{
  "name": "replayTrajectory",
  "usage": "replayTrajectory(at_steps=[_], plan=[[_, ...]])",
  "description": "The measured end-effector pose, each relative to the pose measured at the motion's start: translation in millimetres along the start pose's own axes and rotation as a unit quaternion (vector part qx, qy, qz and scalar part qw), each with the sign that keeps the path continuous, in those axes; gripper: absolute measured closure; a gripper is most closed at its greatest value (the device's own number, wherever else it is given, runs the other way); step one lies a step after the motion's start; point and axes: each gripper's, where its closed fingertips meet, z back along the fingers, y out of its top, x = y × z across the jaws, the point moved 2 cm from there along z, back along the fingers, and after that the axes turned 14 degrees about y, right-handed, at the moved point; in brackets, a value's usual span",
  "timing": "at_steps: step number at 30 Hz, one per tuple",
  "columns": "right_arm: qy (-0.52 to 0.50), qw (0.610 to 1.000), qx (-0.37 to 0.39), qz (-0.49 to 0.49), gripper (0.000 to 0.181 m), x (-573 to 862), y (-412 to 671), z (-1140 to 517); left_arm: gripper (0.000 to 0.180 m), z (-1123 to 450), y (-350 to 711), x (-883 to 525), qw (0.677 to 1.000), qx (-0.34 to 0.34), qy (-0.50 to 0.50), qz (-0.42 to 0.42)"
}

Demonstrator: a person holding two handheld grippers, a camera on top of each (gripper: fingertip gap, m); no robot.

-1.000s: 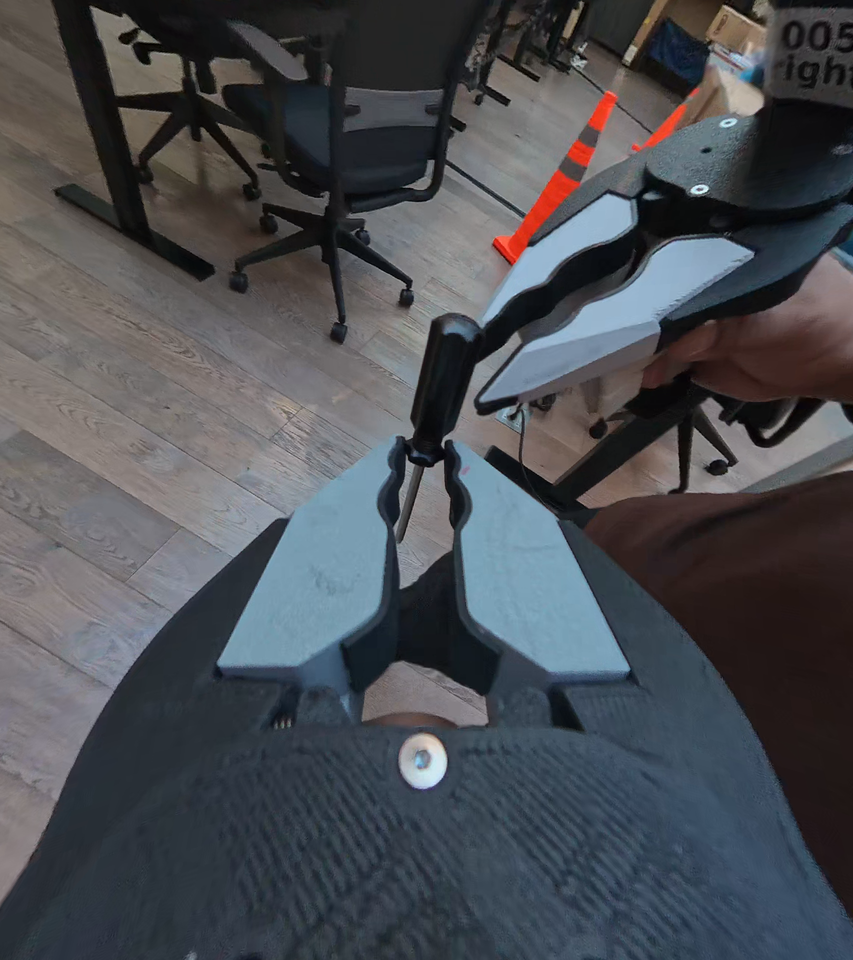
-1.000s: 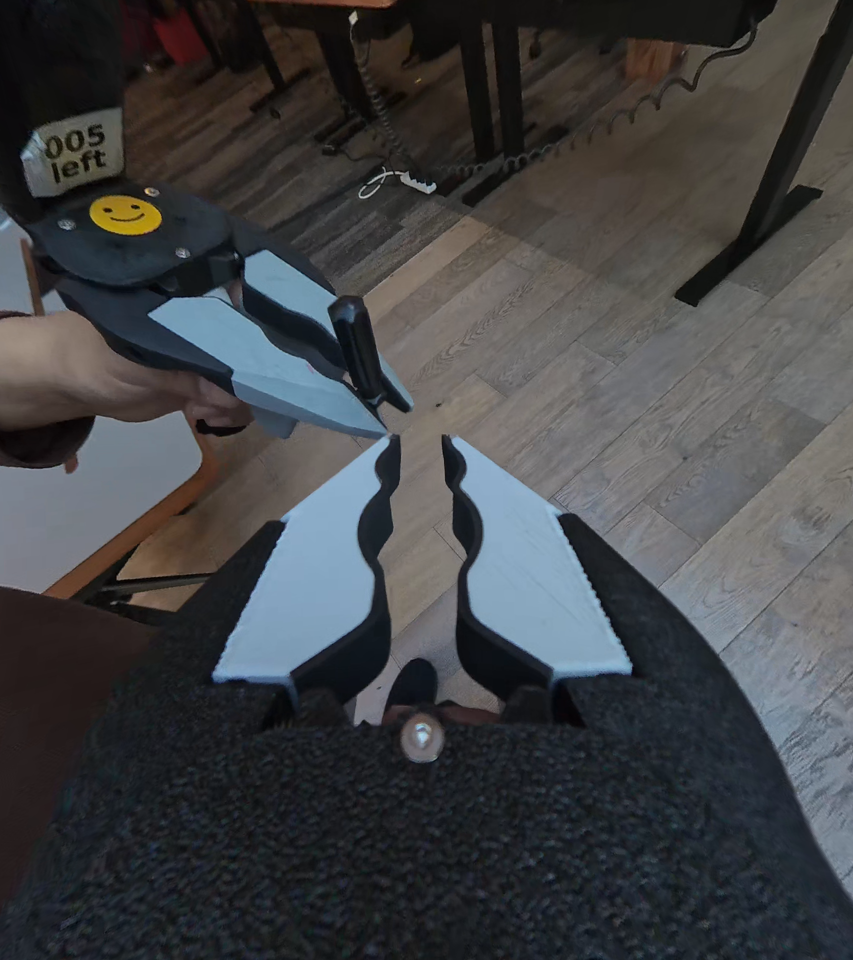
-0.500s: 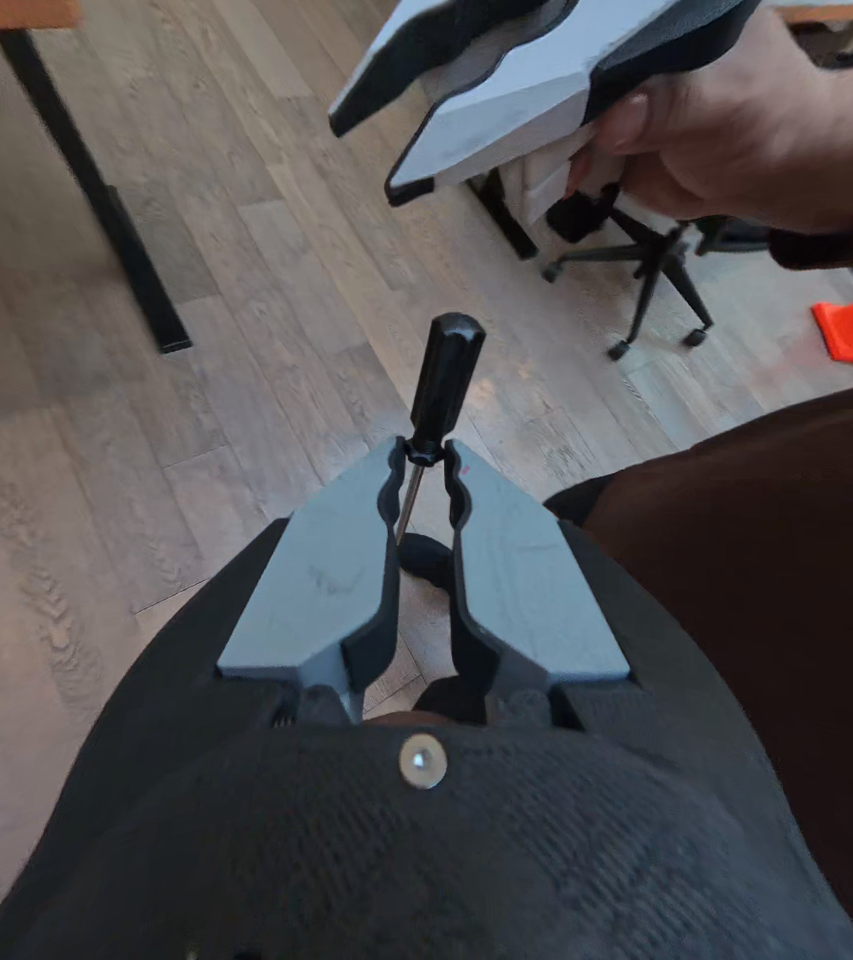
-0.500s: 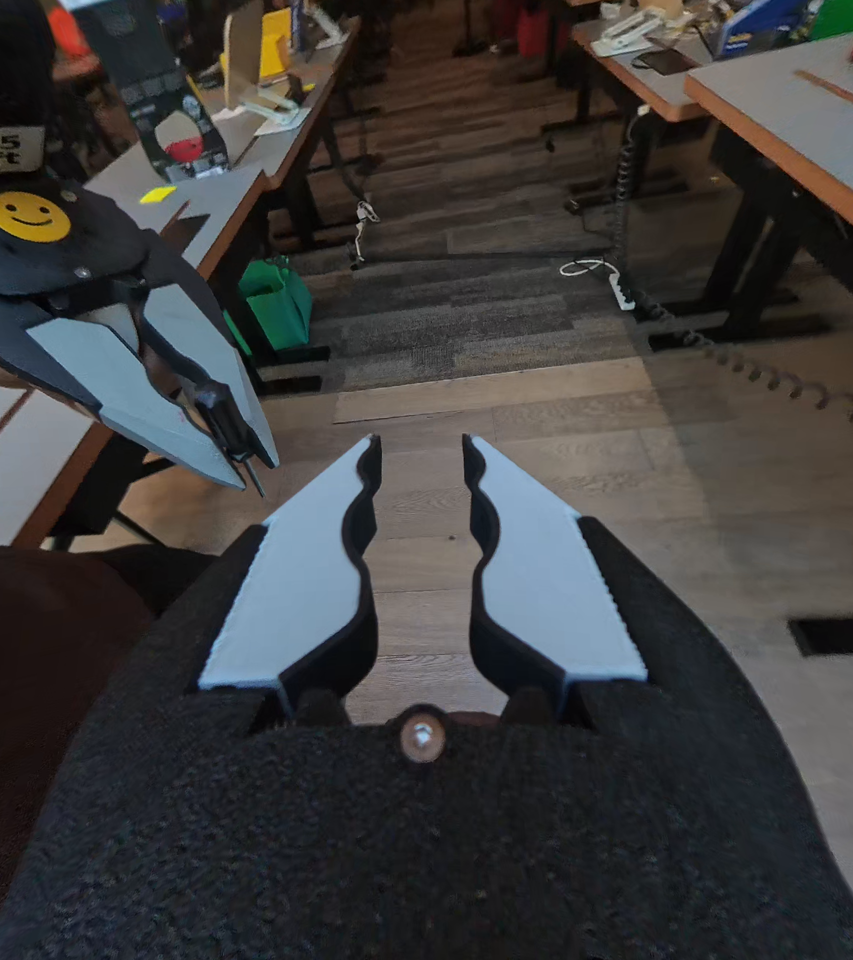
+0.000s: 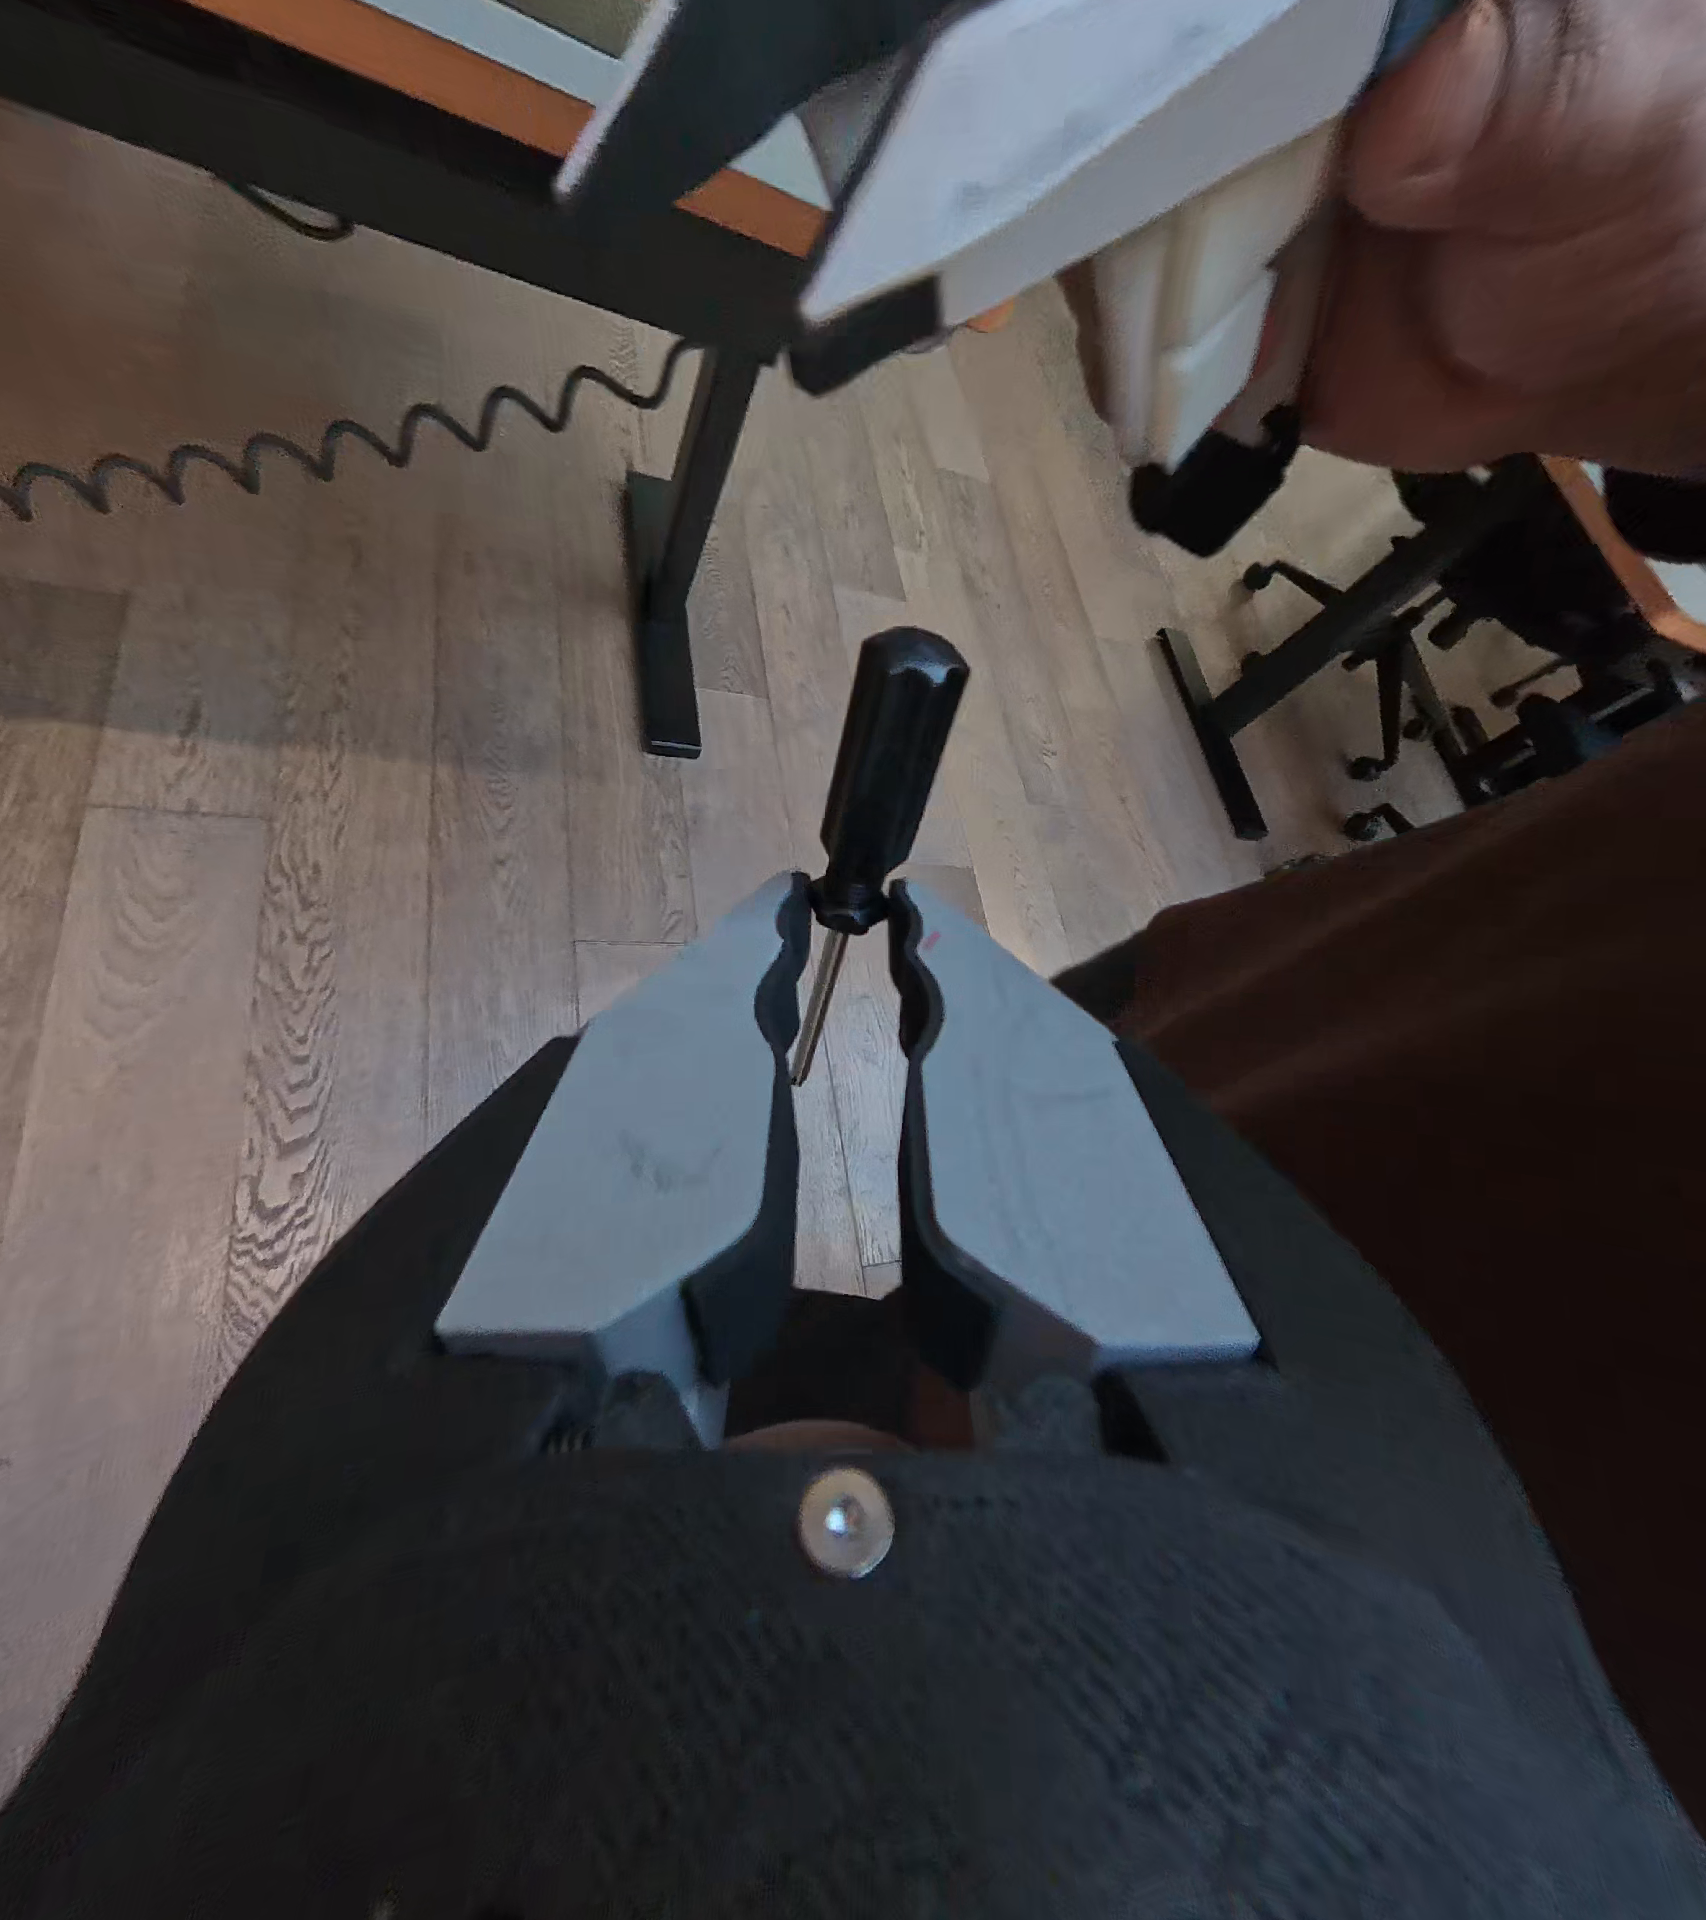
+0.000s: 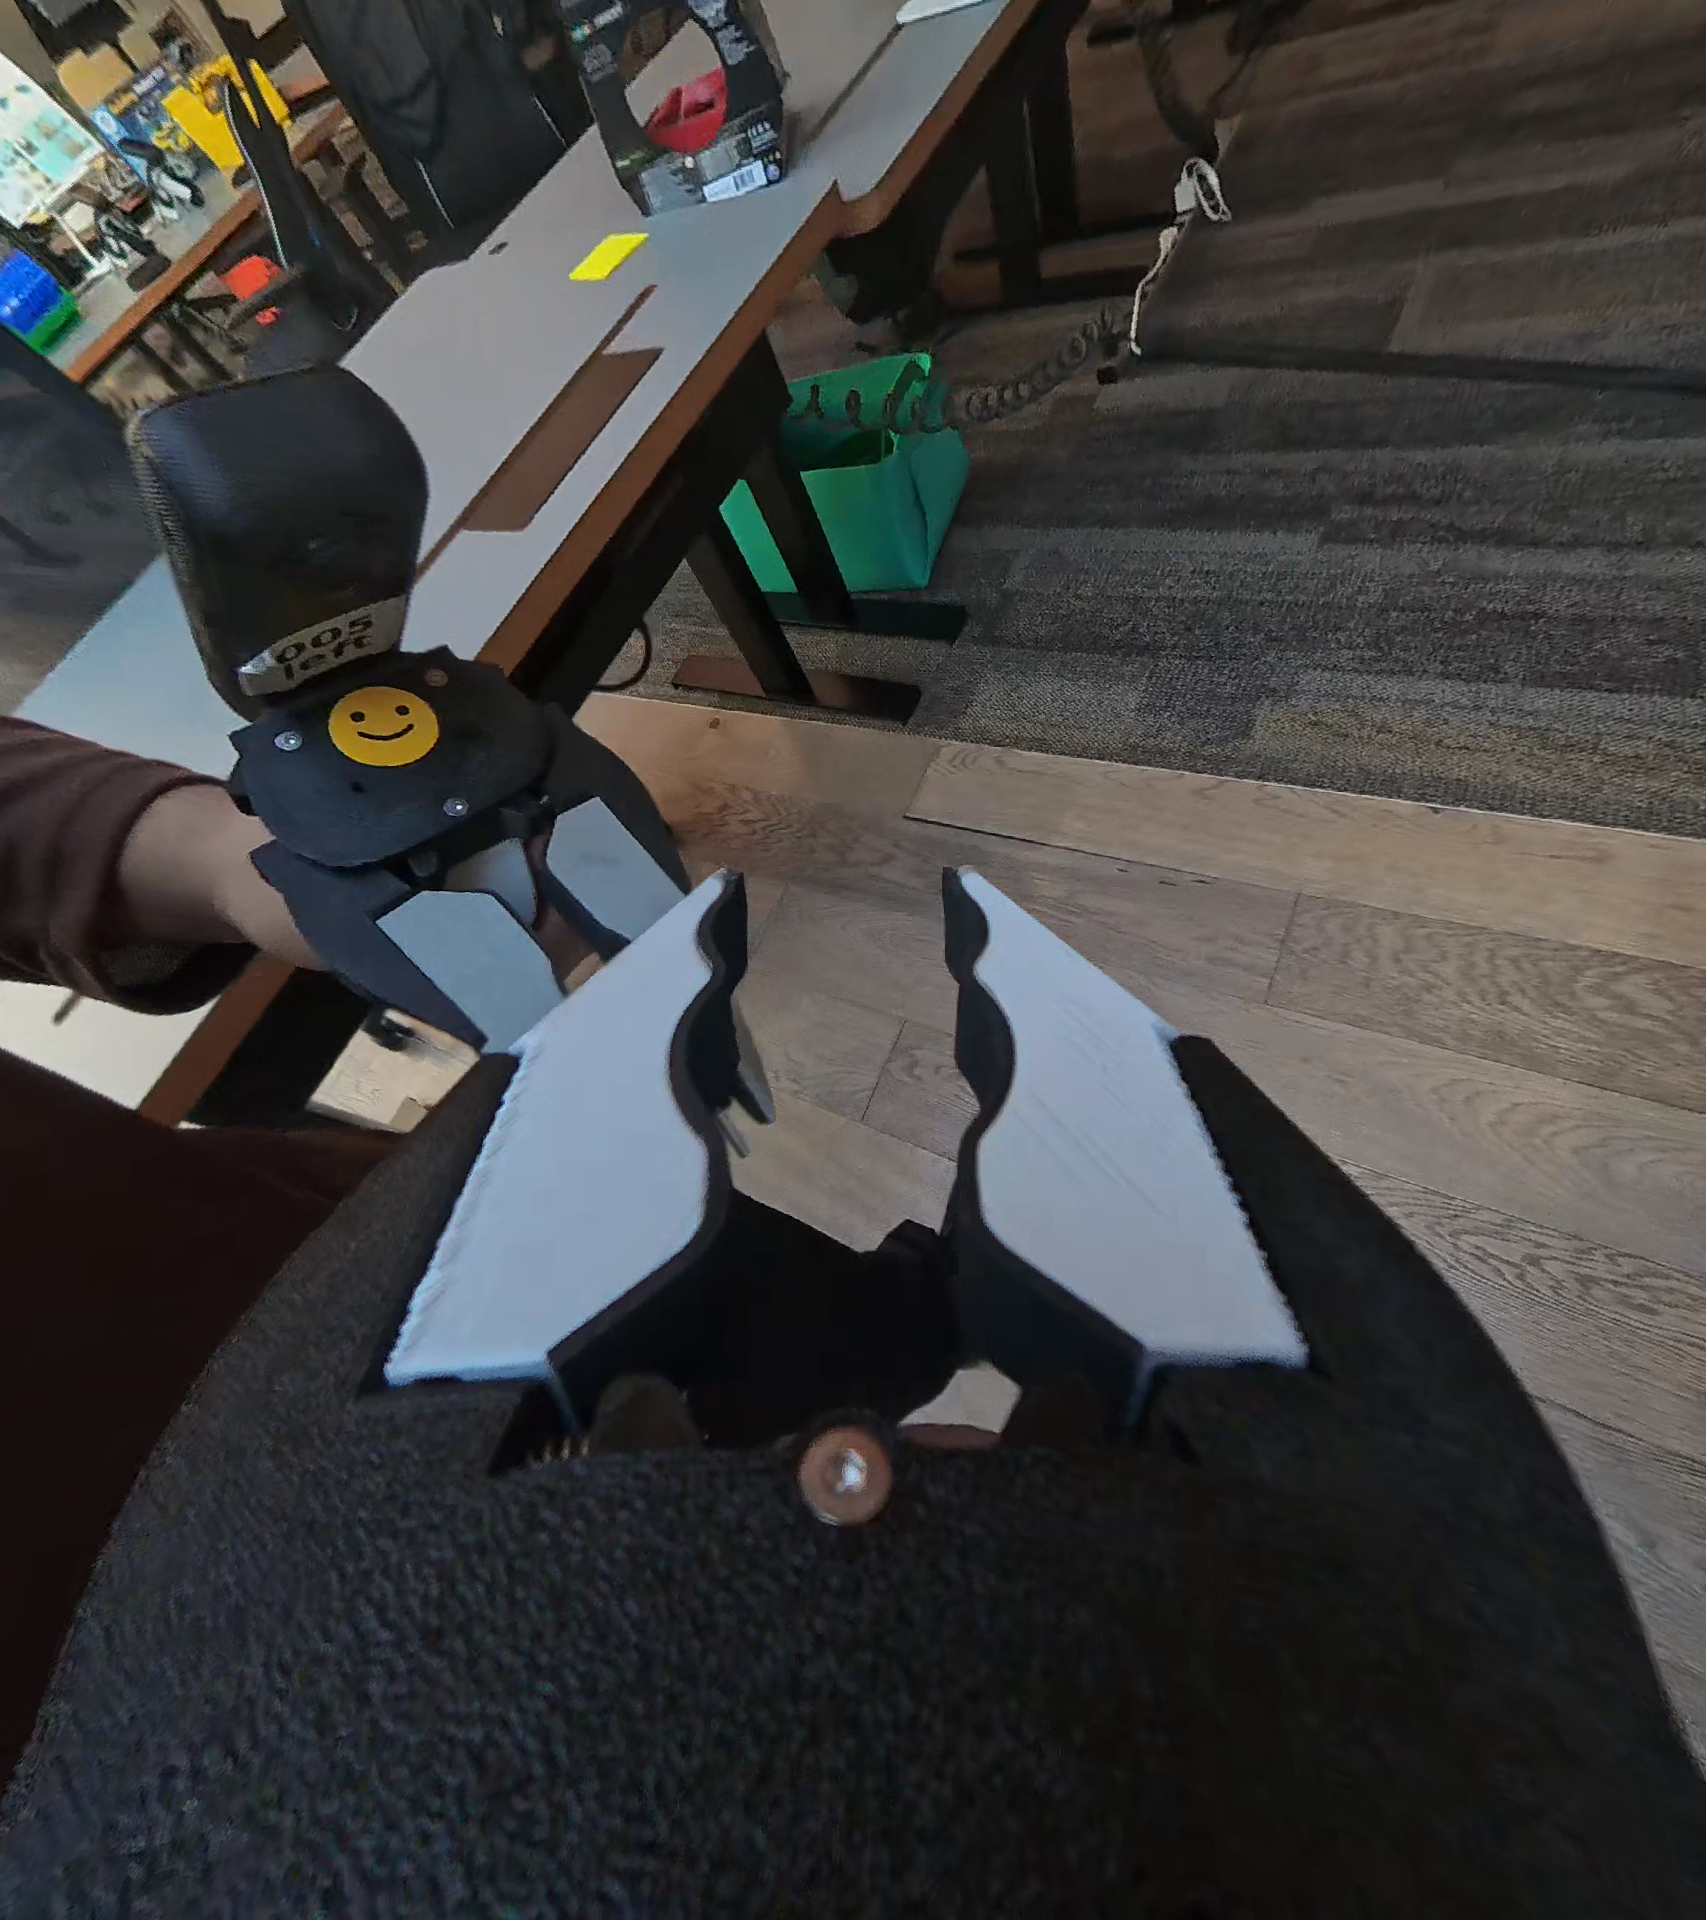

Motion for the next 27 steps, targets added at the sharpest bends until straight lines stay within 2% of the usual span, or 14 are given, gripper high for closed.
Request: replayTrajectory(at_steps=[4, 6, 8, 11, 17, 20, 24, 27], plan=[[0.024, 0.999, -0.019, 0.024, 0.145, 60.0, 77.9, -51.0, 0.167, 20.3, 71.1, -115.7, 0.998, 0.032, 0.029, -0.042], [0.029, 0.999, -0.027, 0.031, 0.144, 95.6, 116.3, -76.6, 0.167, 26.1, 103.0, -177.9, 0.998, 0.029, 0.053, -0.036], [0.049, 0.998, -0.007, 0.031, 0.144, 126.6, 156.9, -101.5, 0.167, 32.5, 135.9, -232.3, 0.996, 0.049, 0.069, -0.026], [0.063, 0.997, -0.016, 0.043, 0.142, 187.3, 195.7, -142.8, 0.166, 33.1, 167.2, -309.6, 0.992, 0.071, 0.104, -0.014], [0.13, 0.99, 0.017, 0.047, 0.142, 327.4, 283.8, -218.5, 0.167, 5.8, 178.8, -459.2, 0.987, 0.026, 0.155, 0.025], [0.169, 0.984, 0.002, 0.051, 0.143, 401.4, 334.0, -257.3, 0.167, 0.6, 203.8, -529.7, 0.981, -0.007, 0.177, 0.072], [0.213, 0.974, -0.005, 0.072, 0.144, 472.8, 431.9, -288.2, 0.167, 7.9, 263.2, -620.6, 0.973, -0.012, 0.221, 0.066], [0.225, 0.971, -0.028, 0.079, 0.144, 524.0, 484.2, -314.6, 0.167, 8.5, 294.0, -684.5, 0.968, -0.005, 0.232, 0.092]])
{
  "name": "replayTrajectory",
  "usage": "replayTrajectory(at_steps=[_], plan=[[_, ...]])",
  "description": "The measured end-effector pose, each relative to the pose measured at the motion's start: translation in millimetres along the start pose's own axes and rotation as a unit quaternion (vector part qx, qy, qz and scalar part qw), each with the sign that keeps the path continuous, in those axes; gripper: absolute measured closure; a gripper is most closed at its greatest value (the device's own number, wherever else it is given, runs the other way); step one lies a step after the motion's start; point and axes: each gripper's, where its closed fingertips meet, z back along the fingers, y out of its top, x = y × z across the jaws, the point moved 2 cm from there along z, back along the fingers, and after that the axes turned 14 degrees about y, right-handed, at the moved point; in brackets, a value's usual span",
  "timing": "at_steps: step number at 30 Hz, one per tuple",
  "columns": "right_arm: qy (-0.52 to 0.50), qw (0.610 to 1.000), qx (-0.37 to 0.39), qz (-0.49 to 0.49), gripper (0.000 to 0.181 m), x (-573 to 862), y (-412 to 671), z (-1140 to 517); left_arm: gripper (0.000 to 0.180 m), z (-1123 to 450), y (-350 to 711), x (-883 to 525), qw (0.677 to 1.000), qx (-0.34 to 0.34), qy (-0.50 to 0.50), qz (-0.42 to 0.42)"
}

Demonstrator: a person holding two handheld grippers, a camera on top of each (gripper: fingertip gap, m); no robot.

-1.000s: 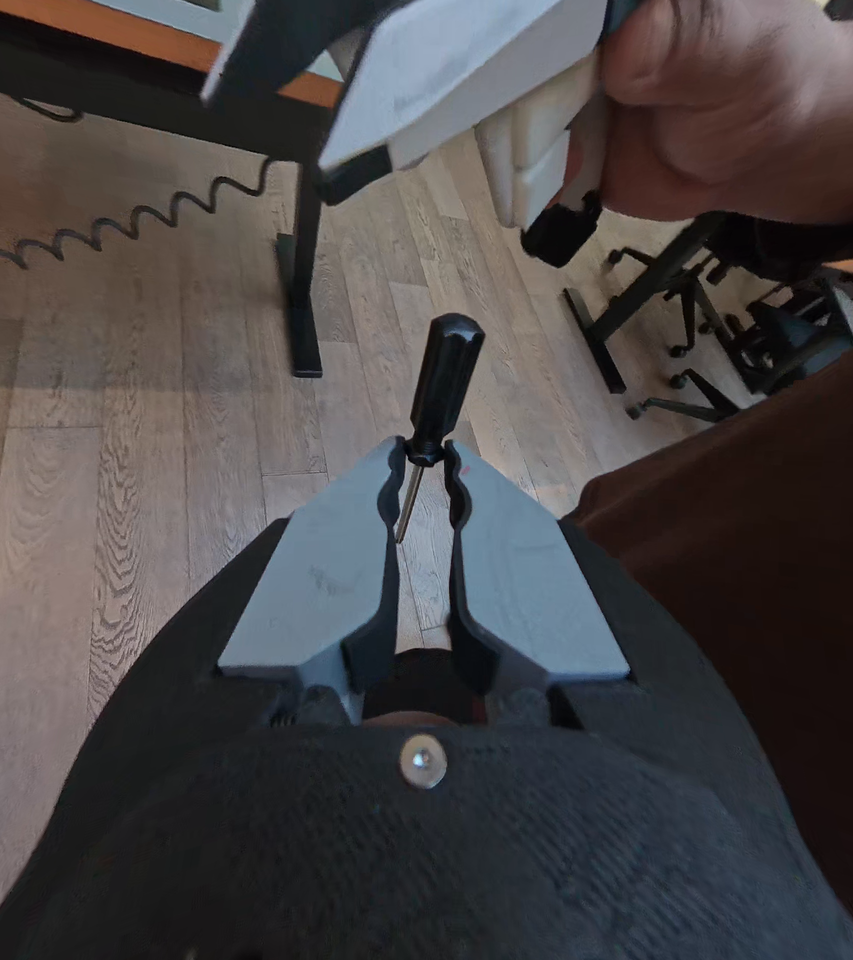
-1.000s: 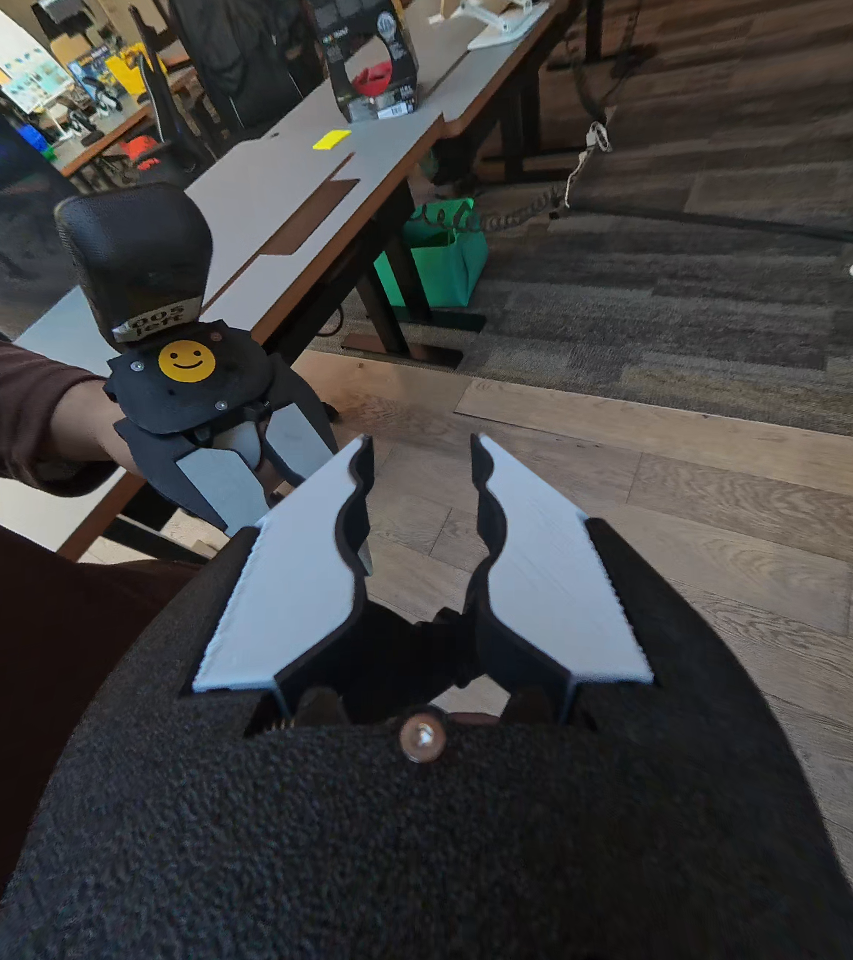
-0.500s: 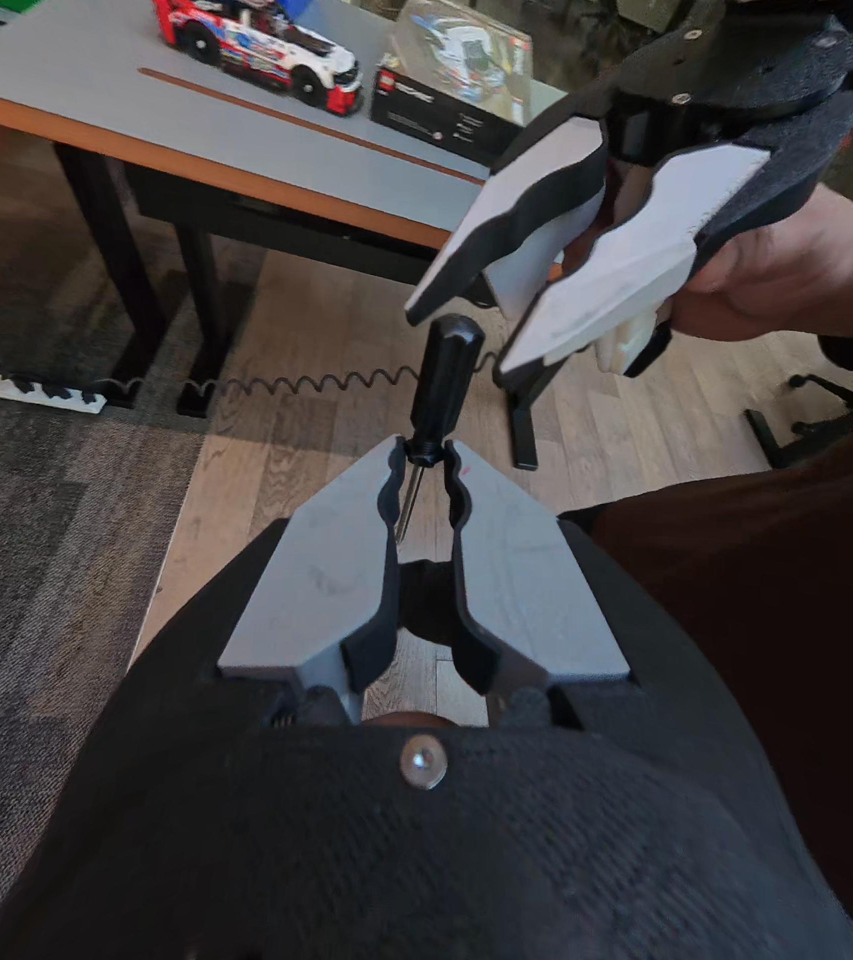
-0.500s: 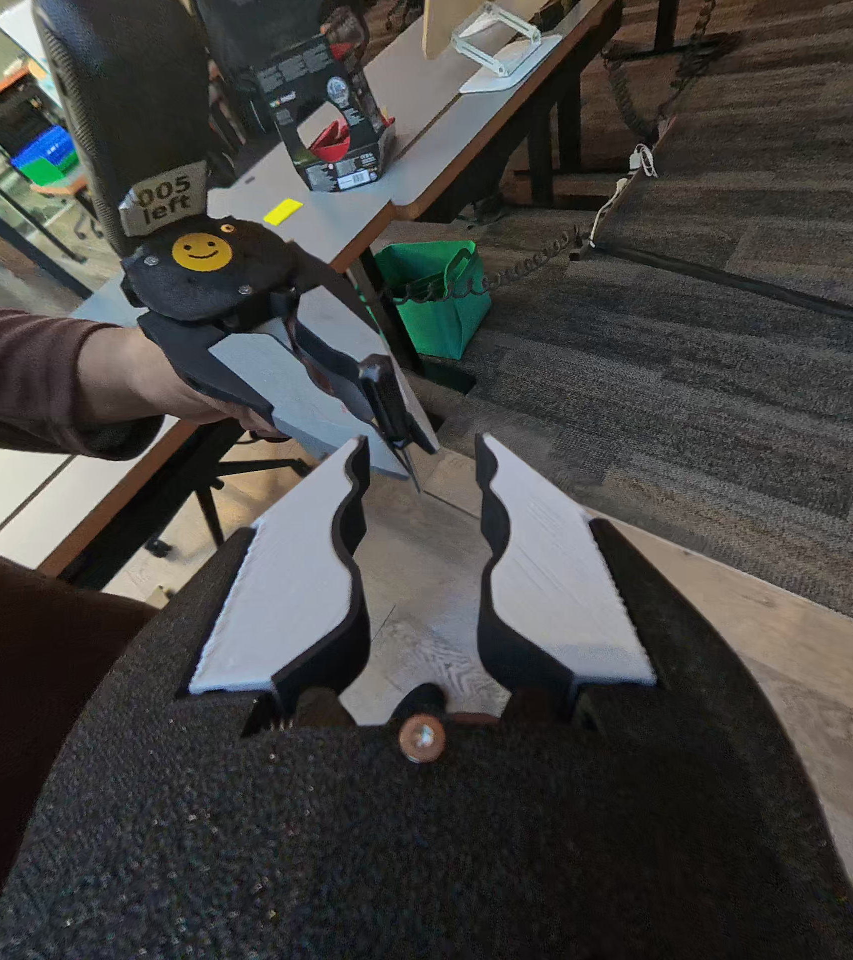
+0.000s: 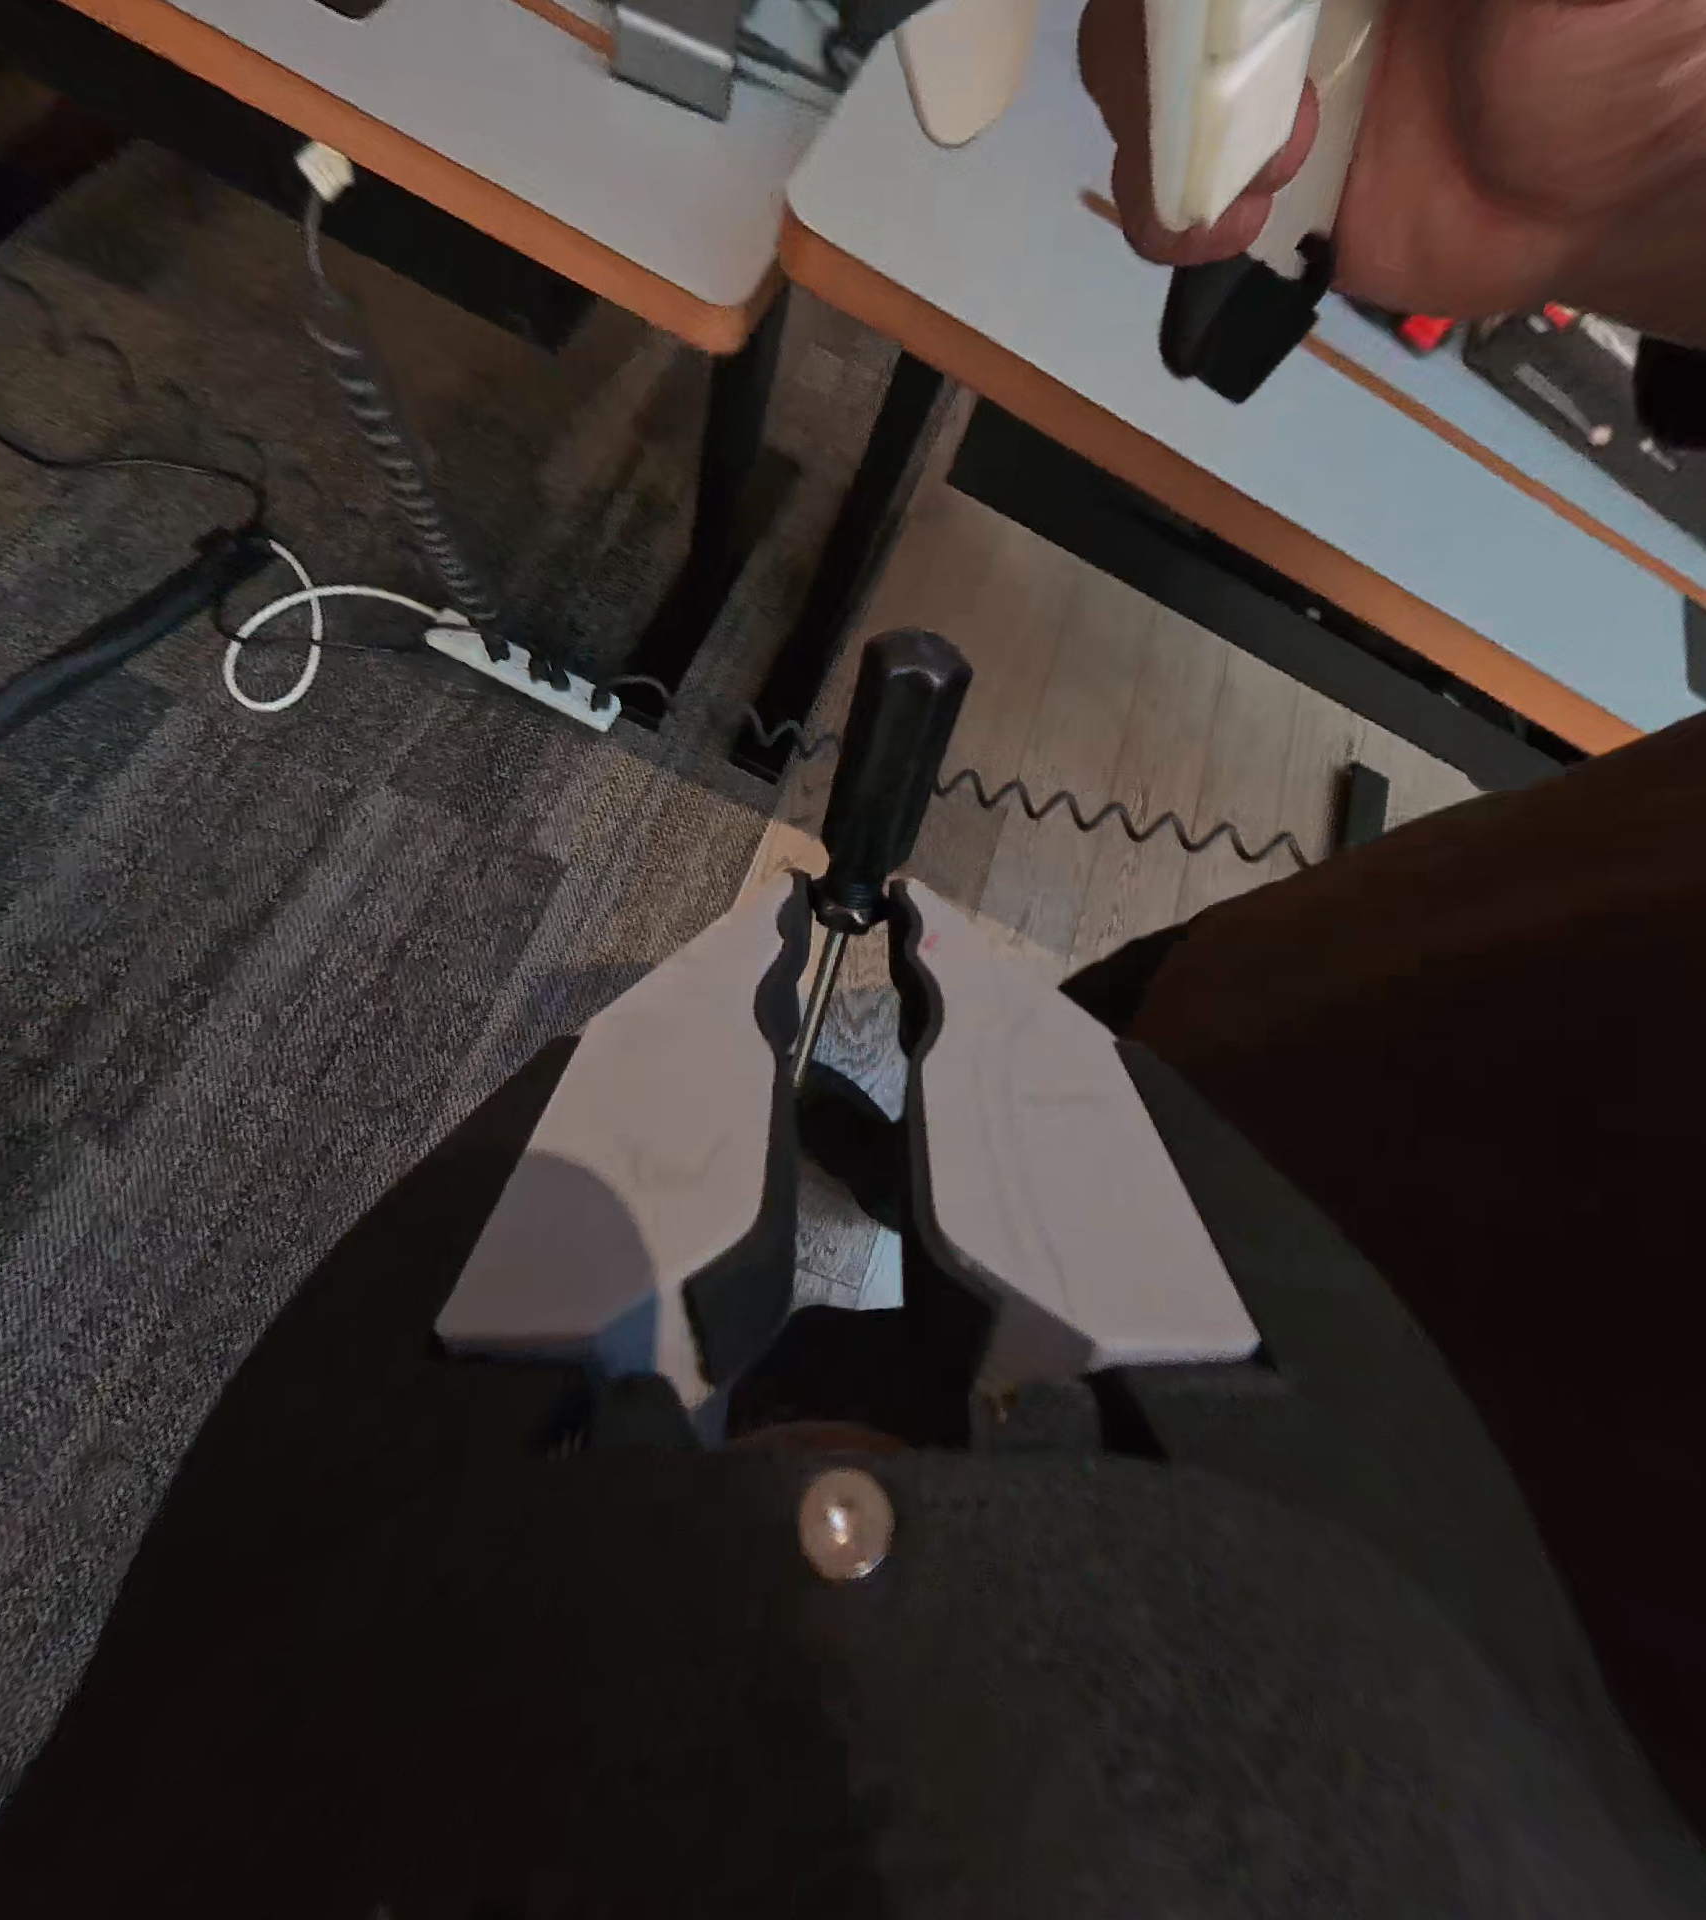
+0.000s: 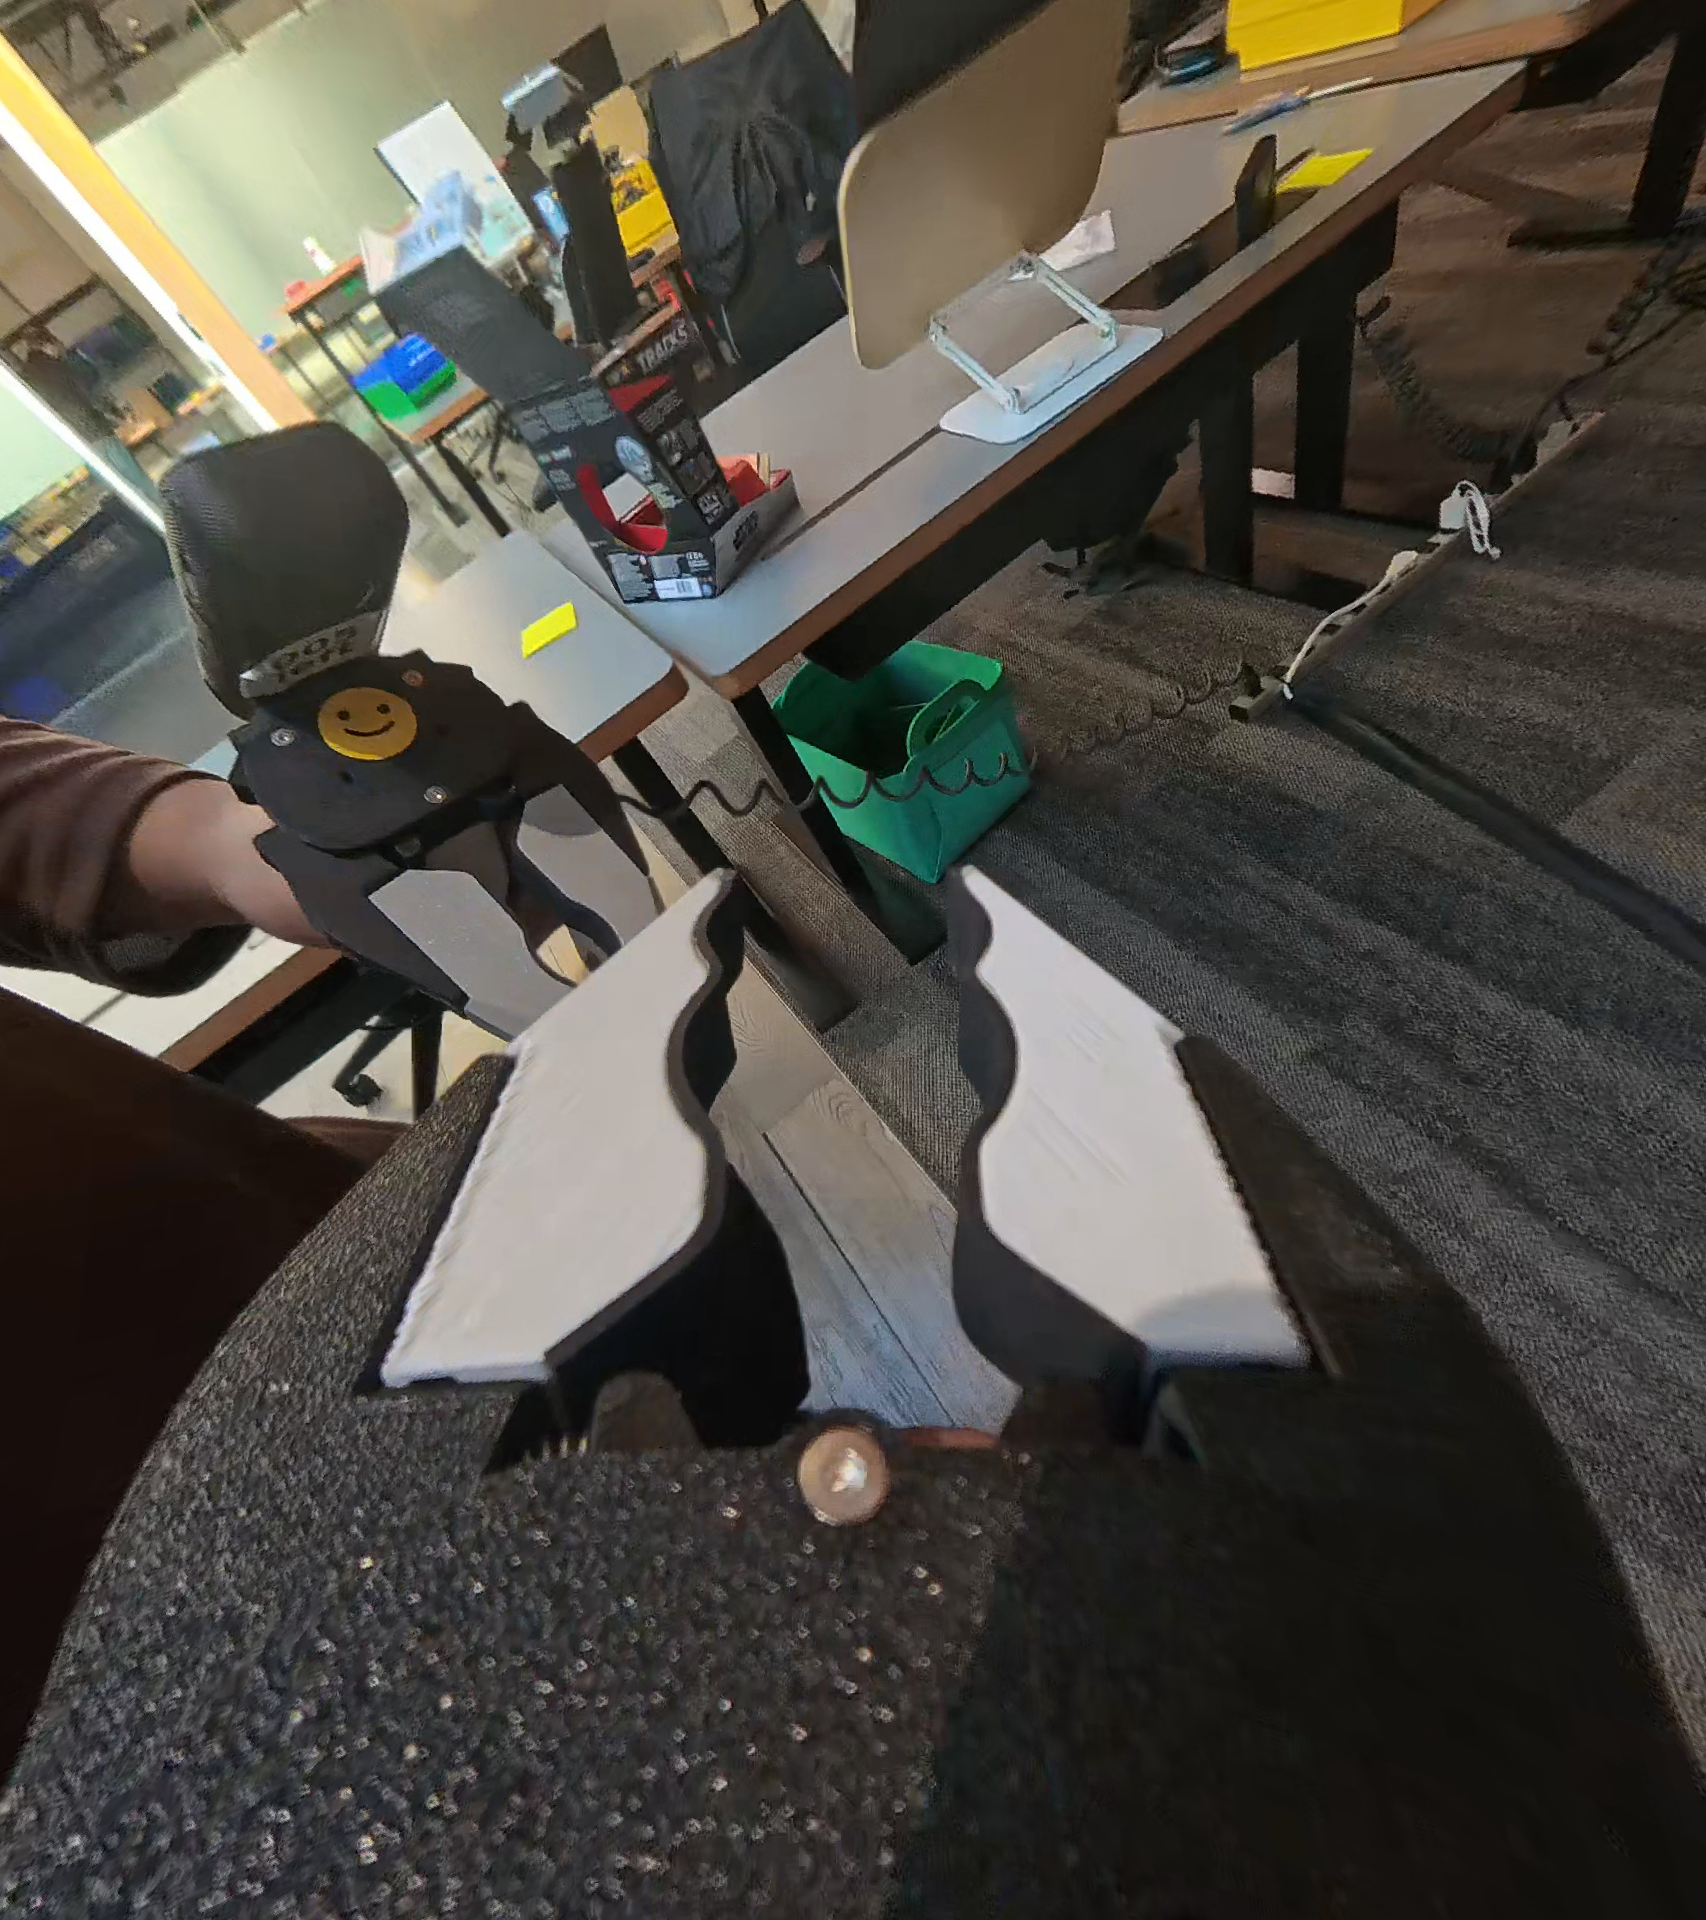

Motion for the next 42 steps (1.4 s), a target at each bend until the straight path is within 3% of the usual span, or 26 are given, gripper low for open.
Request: replayTrajectory(at_steps=[8, 19, 26, 34, 39, 42], plan=[[0.01, 0.999, 0.004, -0.045, 0.144, 140.7, 50.9, -40.4, 0.167, -83.5, 67.0, -142.1, 0.999, 0.024, -0.038, 0.004], [-0.094, 0.986, 0.075, -0.112, 0.144, 300.4, 147.2, -79.8, 0.167, -158.7, 203.4, -331.9, 0.977, 0.032, -0.151, -0.147], [-0.12, 0.979, 0.108, -0.127, 0.143, 383.1, 161.7, -45.8, 0.166, -224.0, 269.6, -345.6, 0.97, 0.032, -0.177, -0.165], [-0.064, 0.99, 0.102, -0.068, 0.143, 462.2, 189.5, 3.2, 0.167, -275.0, 318.3, -355.6, 0.968, -0.043, -0.143, -0.2], [-0.056, 0.989, 0.123, -0.057, 0.167, 480.4, 201.6, 28.8, 0.167, -300.7, 345.0, -355.9, 0.962, -0.052, -0.148, -0.223], [-0.078, 0.985, 0.142, -0.067, 0.169, 484.9, 202.3, 42.1, 0.167, -314.5, 354.9, -349.5, 0.949, -0.05, -0.176, -0.256]])
